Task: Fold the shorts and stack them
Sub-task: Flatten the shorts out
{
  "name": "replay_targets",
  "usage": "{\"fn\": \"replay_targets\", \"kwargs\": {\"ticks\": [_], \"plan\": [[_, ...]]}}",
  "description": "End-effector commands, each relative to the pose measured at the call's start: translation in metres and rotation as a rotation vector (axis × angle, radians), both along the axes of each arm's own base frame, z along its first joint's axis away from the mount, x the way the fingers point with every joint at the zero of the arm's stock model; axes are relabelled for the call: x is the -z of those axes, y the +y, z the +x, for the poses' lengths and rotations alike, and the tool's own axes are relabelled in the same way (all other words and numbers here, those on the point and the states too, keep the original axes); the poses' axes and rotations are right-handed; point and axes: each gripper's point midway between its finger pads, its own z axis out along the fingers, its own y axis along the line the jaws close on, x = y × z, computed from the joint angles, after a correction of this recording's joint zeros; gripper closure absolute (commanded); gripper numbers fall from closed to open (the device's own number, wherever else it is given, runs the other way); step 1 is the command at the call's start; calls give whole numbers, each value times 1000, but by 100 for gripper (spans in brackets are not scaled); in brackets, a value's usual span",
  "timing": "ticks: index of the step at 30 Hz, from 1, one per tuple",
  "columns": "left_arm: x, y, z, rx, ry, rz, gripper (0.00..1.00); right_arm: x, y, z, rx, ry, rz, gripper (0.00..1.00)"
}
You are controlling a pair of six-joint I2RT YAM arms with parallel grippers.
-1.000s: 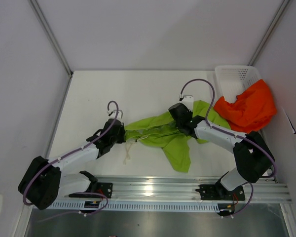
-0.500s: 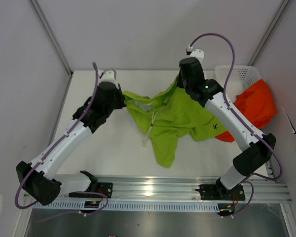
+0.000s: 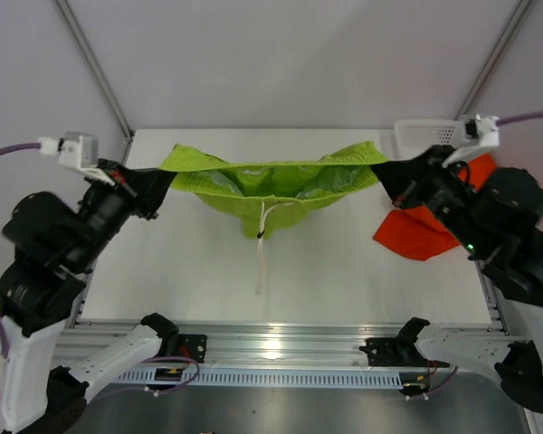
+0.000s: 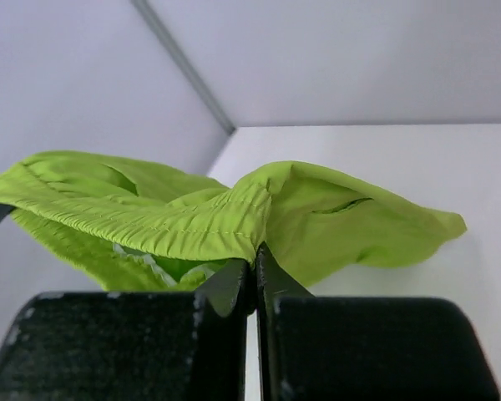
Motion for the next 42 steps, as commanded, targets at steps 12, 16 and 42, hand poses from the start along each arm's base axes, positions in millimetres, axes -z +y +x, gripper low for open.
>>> {"fn": "replay_targets", "kwargs": {"ticks": [12, 16, 42], "plan": [[-63, 24, -3, -97, -72, 30, 100, -40, -9, -4, 23, 52, -38, 100], [-12, -2, 59, -133, 89, 119, 100, 24, 16, 73, 34, 254, -165, 100], [275, 17, 360, -438, 678, 90, 1, 246, 3, 414, 213, 485, 25, 1]]}}
